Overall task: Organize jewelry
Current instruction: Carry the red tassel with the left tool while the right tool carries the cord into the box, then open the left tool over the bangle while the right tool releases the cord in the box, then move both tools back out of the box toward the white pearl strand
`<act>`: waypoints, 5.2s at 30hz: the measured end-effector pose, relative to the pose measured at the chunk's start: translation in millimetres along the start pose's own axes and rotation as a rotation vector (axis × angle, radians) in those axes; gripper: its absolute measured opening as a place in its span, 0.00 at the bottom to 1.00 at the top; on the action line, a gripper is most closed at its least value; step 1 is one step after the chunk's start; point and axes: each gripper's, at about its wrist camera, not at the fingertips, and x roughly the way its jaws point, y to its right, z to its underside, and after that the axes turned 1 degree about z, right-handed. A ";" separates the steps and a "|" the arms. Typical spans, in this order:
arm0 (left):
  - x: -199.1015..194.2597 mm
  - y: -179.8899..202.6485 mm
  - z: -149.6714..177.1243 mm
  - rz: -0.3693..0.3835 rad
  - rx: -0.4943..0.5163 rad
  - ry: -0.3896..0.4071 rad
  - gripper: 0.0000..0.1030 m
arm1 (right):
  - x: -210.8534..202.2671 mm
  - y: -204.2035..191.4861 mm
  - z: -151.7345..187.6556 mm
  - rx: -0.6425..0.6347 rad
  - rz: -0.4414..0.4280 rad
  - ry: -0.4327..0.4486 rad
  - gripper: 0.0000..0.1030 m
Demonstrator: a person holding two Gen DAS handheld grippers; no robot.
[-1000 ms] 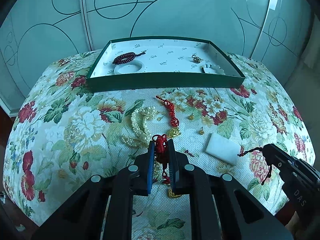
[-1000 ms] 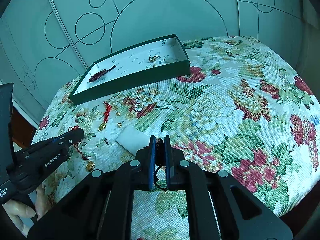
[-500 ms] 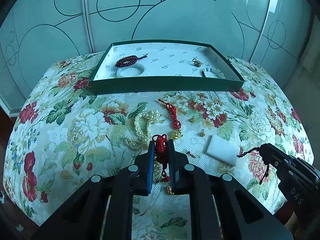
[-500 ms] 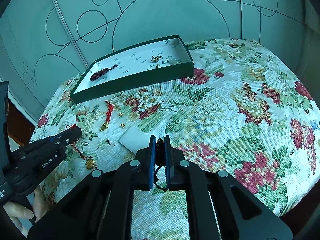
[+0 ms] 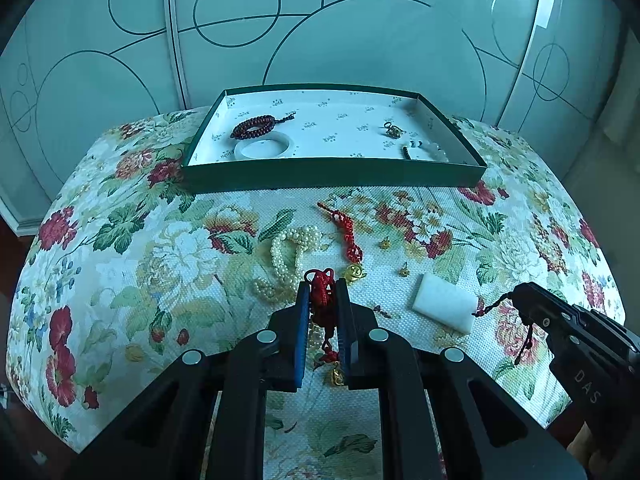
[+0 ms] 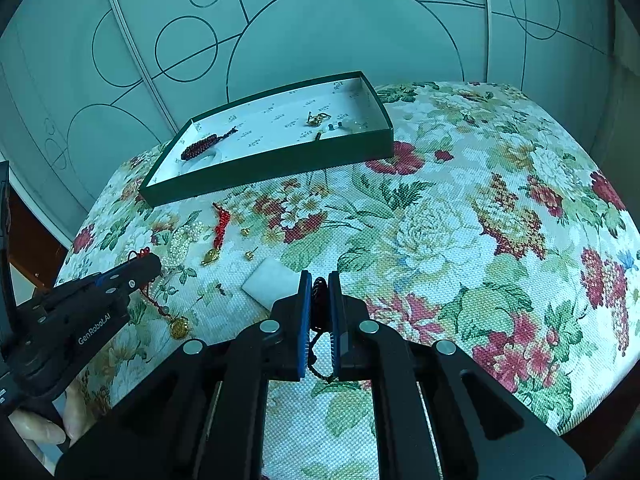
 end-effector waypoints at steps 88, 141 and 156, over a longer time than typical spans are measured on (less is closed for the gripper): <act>155.6 -68.8 -169.5 -0.024 -0.050 0.004 0.21 | 156.6 -38.4 -190.0 -0.028 0.008 0.024 0.08; 41.0 -81.5 -9.0 -0.151 -0.134 -0.001 0.72 | 57.1 -63.7 -18.3 -0.061 0.060 -0.031 0.27; 47.0 -85.9 -5.7 -0.151 -0.154 -0.023 0.72 | 73.5 -72.5 -12.0 -0.094 0.089 -0.056 0.17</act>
